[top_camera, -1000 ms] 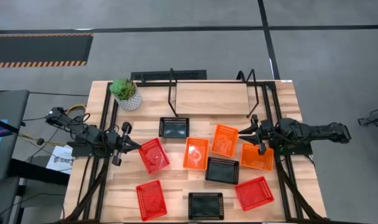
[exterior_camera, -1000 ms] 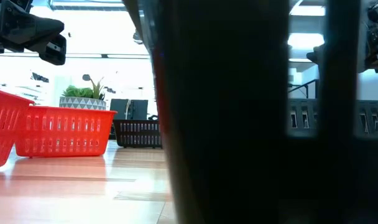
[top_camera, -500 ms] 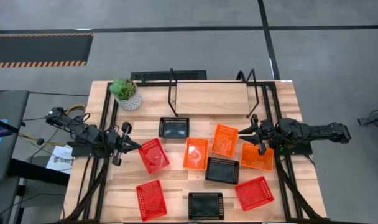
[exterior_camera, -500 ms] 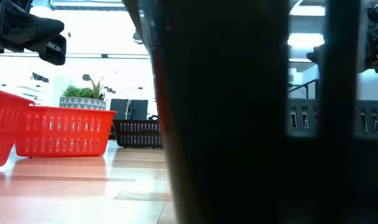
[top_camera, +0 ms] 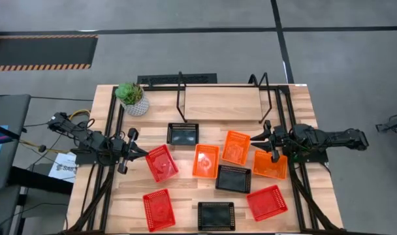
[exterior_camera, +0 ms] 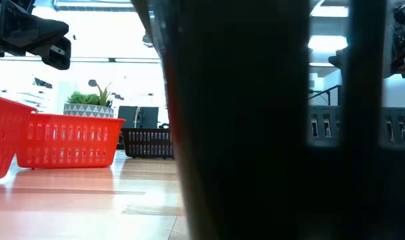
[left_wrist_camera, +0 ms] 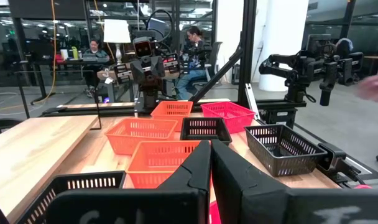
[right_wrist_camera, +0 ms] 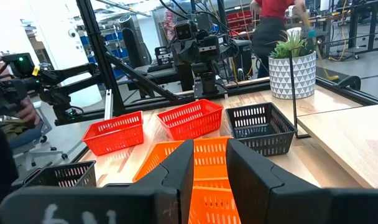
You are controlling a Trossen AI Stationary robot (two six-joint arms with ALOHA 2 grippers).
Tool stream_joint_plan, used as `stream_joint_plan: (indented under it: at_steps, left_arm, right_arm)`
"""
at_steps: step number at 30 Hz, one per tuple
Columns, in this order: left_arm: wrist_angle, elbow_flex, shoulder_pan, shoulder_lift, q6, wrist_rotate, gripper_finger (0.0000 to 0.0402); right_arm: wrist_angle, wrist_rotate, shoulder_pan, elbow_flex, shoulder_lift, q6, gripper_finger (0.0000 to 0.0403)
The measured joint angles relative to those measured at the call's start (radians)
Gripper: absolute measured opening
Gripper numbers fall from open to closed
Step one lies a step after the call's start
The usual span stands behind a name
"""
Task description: Stack baskets on shelf by color
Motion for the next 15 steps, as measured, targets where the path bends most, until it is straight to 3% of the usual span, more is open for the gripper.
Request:
stream_joint_plan:
  at_steps: [6,11,15]
  left_arm:
    - [0.006,0.000,0.000,0.000,-0.085,-0.008,0.0000]
    - [0.023,-0.001,0.000,0.000,-0.294,-0.008,0.0000]
    - [0.057,-0.001,0.000,0.000,-0.558,-0.019,0.0000]
  right_arm:
    - [0.000,0.000,0.000,0.000,0.000,0.000,0.0118]
    - [0.000,0.000,0.000,0.000,0.000,0.000,0.0118]
    - [0.000,0.000,0.000,0.000,0.000,0.001,0.0118]
